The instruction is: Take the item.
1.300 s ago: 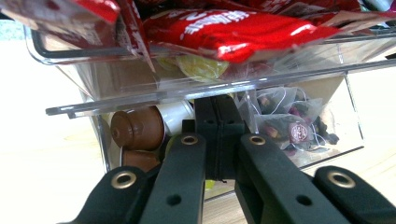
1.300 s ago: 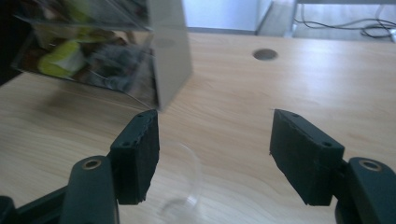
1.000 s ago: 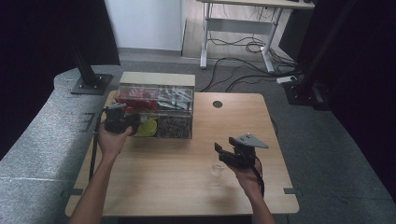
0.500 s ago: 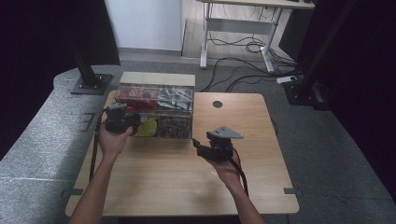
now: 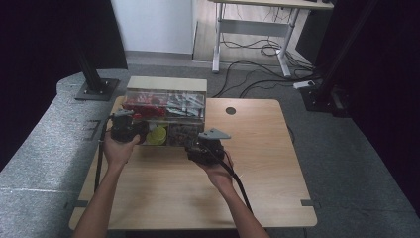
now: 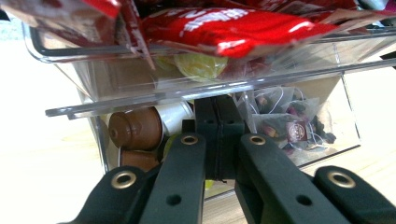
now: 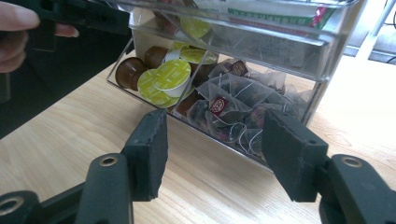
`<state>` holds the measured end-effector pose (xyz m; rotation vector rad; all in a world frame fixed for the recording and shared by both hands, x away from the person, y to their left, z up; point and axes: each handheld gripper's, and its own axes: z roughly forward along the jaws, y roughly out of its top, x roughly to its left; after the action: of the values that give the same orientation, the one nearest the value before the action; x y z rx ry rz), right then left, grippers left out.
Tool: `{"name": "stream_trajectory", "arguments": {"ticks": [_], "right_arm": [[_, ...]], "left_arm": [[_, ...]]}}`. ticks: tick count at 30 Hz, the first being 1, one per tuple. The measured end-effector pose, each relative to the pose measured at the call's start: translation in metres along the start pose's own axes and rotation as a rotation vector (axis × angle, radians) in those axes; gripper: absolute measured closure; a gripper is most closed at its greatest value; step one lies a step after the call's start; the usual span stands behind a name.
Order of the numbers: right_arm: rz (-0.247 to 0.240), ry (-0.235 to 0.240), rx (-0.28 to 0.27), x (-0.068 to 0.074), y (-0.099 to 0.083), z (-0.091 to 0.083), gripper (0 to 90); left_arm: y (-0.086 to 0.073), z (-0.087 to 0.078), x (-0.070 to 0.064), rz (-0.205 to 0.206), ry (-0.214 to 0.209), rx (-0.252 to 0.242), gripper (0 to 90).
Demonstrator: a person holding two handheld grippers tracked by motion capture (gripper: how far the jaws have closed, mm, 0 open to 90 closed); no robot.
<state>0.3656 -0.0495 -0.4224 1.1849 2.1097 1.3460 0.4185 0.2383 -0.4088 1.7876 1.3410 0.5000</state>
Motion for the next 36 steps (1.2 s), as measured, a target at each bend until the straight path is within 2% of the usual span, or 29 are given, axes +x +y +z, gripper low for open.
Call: {"name": "stream_trajectory", "arguments": {"ticks": [6,10,17,19,24,36], "right_arm": [[0.013,-0.012,0.008,0.001,-0.001,0.014,44.0],[0.004,-0.013,0.015,0.004,-0.001,0.02,45.1],[0.0,-0.03,0.04,0.007,-0.003,0.041,47.8],[0.008,-0.042,0.048,0.005,-0.005,0.051,49.3],[0.012,-0.057,0.047,0.003,-0.007,0.063,51.3],[0.03,-0.058,0.043,0.0,-0.003,0.074,52.9]], "left_arm": [[0.0,0.001,0.0,0.0,0.0,0.0,90.0],[0.0,0.001,0.0,-0.001,0.0,-0.002,90.0],[0.0,0.001,0.001,0.001,-0.004,0.0,90.0],[0.0,0.001,0.001,-0.001,-0.006,0.001,90.0],[0.0,0.002,0.002,0.0,-0.006,0.002,90.0],[0.0,0.001,0.001,0.004,-0.007,0.001,90.0]]}}
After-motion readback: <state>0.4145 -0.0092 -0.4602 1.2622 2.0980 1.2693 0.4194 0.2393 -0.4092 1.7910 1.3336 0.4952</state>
